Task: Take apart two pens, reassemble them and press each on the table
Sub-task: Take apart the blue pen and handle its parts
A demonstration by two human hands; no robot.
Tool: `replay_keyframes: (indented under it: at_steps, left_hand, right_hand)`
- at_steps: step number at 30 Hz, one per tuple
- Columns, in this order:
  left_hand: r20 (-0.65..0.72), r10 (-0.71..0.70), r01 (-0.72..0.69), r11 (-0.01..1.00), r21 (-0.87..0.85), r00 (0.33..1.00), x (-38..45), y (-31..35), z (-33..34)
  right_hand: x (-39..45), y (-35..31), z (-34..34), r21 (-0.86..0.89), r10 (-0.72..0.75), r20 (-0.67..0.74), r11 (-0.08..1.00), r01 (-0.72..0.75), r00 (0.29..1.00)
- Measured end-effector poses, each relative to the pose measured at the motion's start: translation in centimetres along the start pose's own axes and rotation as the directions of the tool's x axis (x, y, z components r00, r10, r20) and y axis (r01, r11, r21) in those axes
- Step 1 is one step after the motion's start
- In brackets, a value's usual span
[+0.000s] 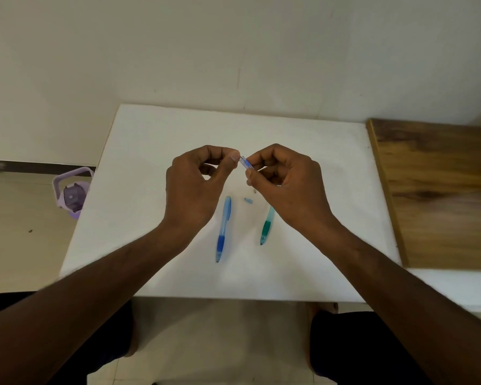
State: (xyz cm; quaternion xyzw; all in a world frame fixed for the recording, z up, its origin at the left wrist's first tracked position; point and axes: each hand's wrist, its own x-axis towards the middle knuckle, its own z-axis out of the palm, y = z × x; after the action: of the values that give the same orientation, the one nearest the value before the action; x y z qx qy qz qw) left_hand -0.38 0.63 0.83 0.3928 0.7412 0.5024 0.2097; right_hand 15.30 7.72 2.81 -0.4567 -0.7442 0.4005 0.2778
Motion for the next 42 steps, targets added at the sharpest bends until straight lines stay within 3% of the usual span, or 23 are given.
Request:
replay_keyframes:
  at_steps: [18,36,42]
  left_hand:
    - [0.0,-0.037,0.037,0.999,-0.02,0.999,0.0,0.3,0.1]
    - [-0.091,-0.041,0.03,0.992,-0.125,0.995,1.7,1.4,-1.8]
    - [0.028,-0.041,0.044,0.992,-0.118,0.999,1.6,1.7,-1.5]
  right_hand:
    - [0.1,0.5,0.3,0.085,0.048,0.04,0.995,-0.051,0.998]
    - [0.2,2.4,-1.8,-0.019,0.093,-0.041,0.995,-0.094,0.995]
    - [0.8,5.7,-6.4,-0.335,0.125,-0.137,0.928,-0.165,0.983]
